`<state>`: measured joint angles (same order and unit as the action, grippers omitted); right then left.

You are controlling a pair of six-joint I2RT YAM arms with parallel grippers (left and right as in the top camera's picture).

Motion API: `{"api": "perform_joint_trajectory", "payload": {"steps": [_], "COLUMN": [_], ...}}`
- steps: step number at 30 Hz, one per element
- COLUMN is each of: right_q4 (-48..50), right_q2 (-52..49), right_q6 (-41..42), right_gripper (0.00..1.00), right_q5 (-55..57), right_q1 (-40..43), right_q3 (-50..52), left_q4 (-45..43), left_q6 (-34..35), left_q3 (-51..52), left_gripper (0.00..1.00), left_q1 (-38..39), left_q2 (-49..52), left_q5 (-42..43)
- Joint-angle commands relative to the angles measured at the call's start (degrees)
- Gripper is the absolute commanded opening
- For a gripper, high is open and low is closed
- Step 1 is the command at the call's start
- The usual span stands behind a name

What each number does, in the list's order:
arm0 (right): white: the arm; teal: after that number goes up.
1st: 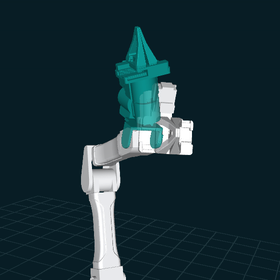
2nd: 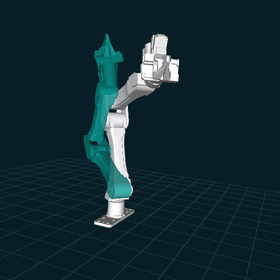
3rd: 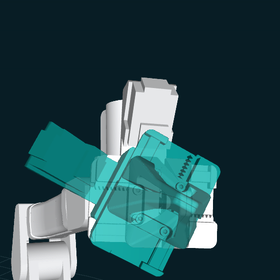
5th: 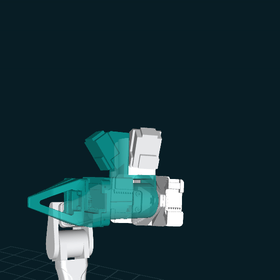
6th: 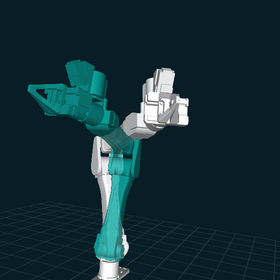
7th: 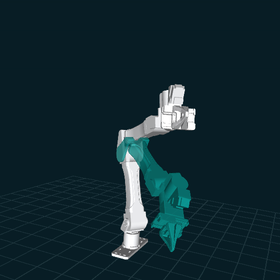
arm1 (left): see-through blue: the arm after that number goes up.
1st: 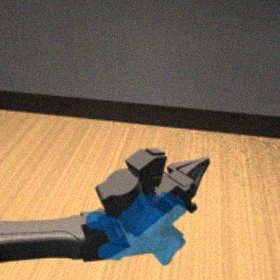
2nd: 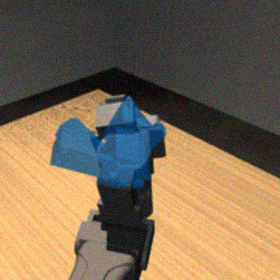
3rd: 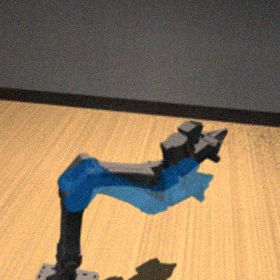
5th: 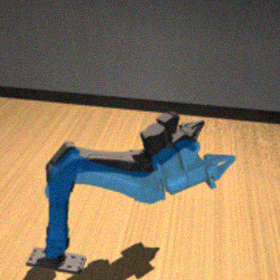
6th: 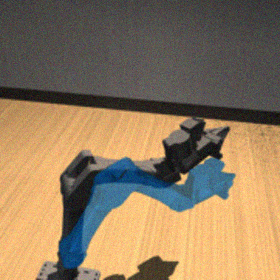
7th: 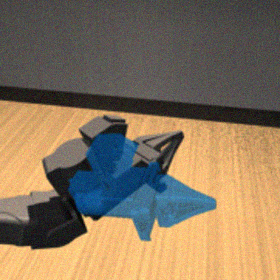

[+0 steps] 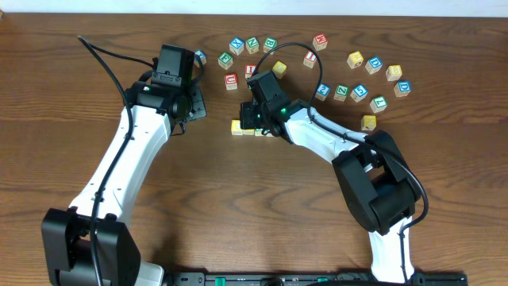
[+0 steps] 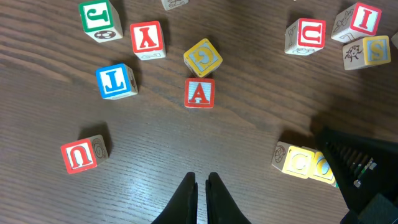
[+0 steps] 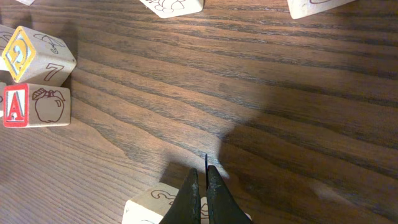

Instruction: Spell out CORL

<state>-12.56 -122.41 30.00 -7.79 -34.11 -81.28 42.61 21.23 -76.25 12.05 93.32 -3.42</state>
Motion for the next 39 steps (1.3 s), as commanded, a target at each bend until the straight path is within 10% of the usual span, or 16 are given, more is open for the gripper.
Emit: {"api": "perform_joint_trajectory", "payload": {"steps": [1, 39], "right_q4": [-0.4, 5.7], "right_q2": [-0.5, -0.5], "right_q6": [0.8, -8.3], "right_gripper": [0.01, 0.02], "right_q5": [-0.7, -3.5], "right_q1": [-0.1, -0.2], "right_q3": [0.0, -0.9], "left_q4": [0.3, 0.2], "left_q6": [0.7, 0.3], "left_q3": [0.3, 0.3], "left_gripper": [0.07, 0.08], "left_q1": [-0.1, -0.2], "left_q2": [0.1, 0.1], "left_q5": [-1.4, -8.7]}}
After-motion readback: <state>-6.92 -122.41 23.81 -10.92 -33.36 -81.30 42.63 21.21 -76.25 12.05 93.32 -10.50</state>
